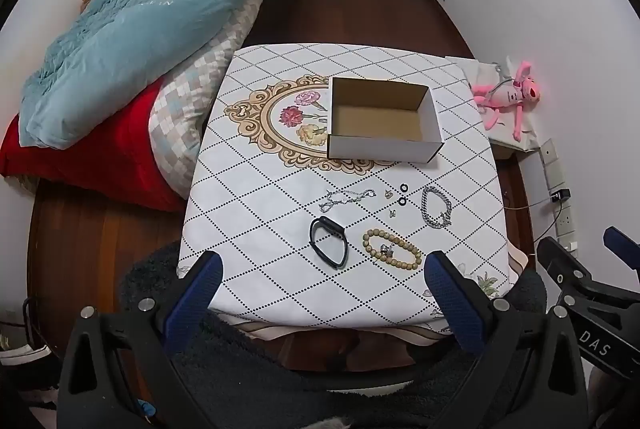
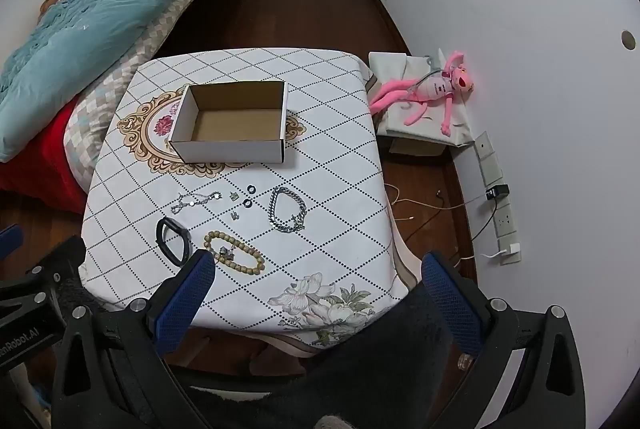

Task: Organize jewelry

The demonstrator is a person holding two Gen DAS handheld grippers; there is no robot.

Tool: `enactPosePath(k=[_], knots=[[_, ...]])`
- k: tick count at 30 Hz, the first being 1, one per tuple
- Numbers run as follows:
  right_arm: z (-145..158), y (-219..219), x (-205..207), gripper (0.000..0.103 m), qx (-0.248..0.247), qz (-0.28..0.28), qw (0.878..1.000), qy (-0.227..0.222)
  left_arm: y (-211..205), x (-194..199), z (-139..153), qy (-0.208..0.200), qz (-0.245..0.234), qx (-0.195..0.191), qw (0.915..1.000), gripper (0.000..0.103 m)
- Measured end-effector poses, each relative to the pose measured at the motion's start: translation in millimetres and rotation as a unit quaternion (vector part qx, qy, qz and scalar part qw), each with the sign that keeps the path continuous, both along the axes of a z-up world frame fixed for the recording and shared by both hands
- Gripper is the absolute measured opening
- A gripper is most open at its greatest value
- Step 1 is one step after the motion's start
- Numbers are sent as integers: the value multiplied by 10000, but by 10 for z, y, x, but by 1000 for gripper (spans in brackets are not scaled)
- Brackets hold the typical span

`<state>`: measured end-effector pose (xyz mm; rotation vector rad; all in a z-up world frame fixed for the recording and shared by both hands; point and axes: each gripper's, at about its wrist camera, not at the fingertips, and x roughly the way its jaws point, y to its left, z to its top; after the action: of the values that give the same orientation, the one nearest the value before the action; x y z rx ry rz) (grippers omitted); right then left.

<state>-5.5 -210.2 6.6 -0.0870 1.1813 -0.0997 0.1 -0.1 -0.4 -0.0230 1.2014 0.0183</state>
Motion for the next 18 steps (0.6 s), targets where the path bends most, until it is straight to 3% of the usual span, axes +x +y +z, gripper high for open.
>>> enactPosePath(k=[18], knots=[[31,-12,-15,103,7,3,10000,11,4,2,-4,-7,-3,-57,10000,103]])
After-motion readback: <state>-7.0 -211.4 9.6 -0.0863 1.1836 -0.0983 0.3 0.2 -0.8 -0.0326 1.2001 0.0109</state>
